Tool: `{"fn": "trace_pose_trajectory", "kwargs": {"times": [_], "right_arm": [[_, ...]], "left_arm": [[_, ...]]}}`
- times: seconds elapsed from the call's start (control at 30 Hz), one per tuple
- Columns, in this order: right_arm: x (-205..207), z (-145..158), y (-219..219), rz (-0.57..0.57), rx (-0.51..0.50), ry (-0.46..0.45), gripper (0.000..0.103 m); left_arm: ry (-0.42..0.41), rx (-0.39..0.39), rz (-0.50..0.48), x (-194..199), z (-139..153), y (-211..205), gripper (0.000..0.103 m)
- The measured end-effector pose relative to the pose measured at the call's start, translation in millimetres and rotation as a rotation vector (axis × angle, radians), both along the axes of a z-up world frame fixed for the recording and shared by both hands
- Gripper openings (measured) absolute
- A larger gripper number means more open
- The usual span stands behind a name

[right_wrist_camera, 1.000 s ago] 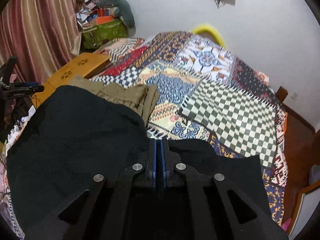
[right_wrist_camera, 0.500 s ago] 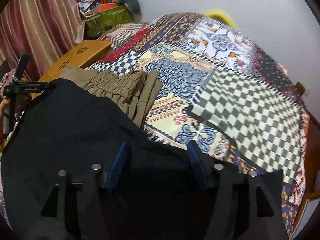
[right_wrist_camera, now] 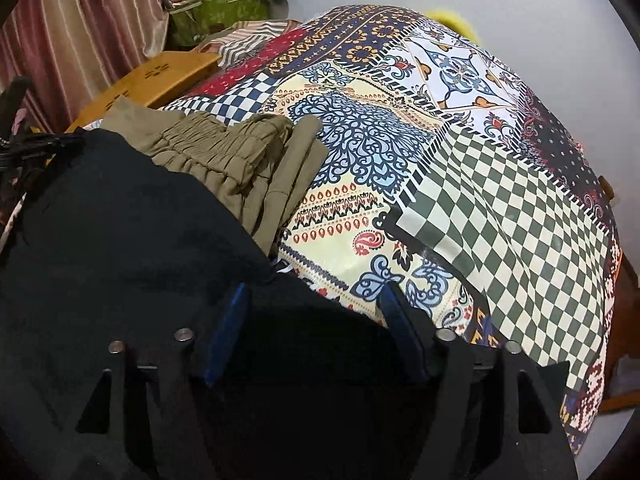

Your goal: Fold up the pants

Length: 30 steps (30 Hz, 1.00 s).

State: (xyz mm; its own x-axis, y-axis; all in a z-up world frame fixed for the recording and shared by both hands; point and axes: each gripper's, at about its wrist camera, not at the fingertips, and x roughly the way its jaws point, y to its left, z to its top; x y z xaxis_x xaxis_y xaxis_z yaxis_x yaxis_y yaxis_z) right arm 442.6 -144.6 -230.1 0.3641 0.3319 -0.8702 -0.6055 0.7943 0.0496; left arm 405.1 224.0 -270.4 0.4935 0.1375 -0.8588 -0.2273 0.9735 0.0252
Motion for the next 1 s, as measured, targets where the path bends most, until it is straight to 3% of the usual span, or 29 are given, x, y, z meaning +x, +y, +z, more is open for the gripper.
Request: {"fn": "trace_pose_trajectory", "kwargs": {"times": [0.03, 0.1, 0.23, 0.27, 0.3, 0.33, 0.37, 0.4, 0.47, 0.53, 0.77, 0.93, 1.0], "right_arm": [[0.7, -2.1, 0.3, 0.001, -0.001, 0.013, 0.031], [0.9, -8.5, 2.1, 0.012, -0.019, 0.031, 0.017], [-10.9, -7.3, 2.1, 0.037, -0.047, -0.013, 0.013], [-11.6, -5.5, 0.5, 0.031, -0.041, -0.010, 0.013], [-12.6, -2.7, -1.6, 0.023, -0.033, -0.007, 0.014], [-14.3, 2.1, -4.7, 0.014, -0.017, -0.006, 0.014], [-15.9, 6.2, -7.4, 0.010, -0.005, -0.007, 0.014], [-17.5, 10.8, -10.4, 0.004, 0.007, -0.010, 0.017], [-19.2, 17.7, -14.1, -0.006, 0.025, -0.019, 0.035], [-20.7, 22.7, -14.8, 0.003, 0.039, -0.031, 0.068], [-13.7, -4.6, -6.0, 0.060, -0.067, 0.027, 0.070], [-1.4, -14.3, -12.3, 0.051, -0.014, 0.082, 0.074], [-1.3, -16.3, -12.0, 0.051, -0.012, 0.077, 0.072]], "left_arm": [[-0.009, -0.027, 0.011, -1.8, 2.0, 5.8, 0.006], [-0.023, -0.053, 0.016, -4.7, 5.3, 9.7, 0.006], [-0.016, -0.026, -0.007, -8.5, 7.8, 2.6, 0.008], [-0.014, -0.031, -0.009, -10.0, 8.5, 2.0, 0.015], [-0.015, -0.054, -0.016, -12.0, 9.7, 2.2, 0.035], [-0.017, -0.063, -0.017, -13.0, 10.4, 2.2, 0.047], [-0.035, -0.060, -0.008, -15.7, 12.9, 2.4, 0.069], [-0.063, -0.042, 0.004, -18.1, 15.5, 2.4, 0.076], [-0.077, -0.013, 0.017, -17.4, 16.7, 1.8, 0.076], [-0.060, -0.036, 0.021, -12.5, 12.9, 4.5, 0.076], [0.010, -0.107, 0.004, 3.8, -13.1, -1.8, 0.076], [0.044, -0.090, -0.003, 12.4, -22.3, -9.9, 0.061], [0.035, -0.077, 0.001, 12.8, -20.1, -11.6, 0.049]]}}
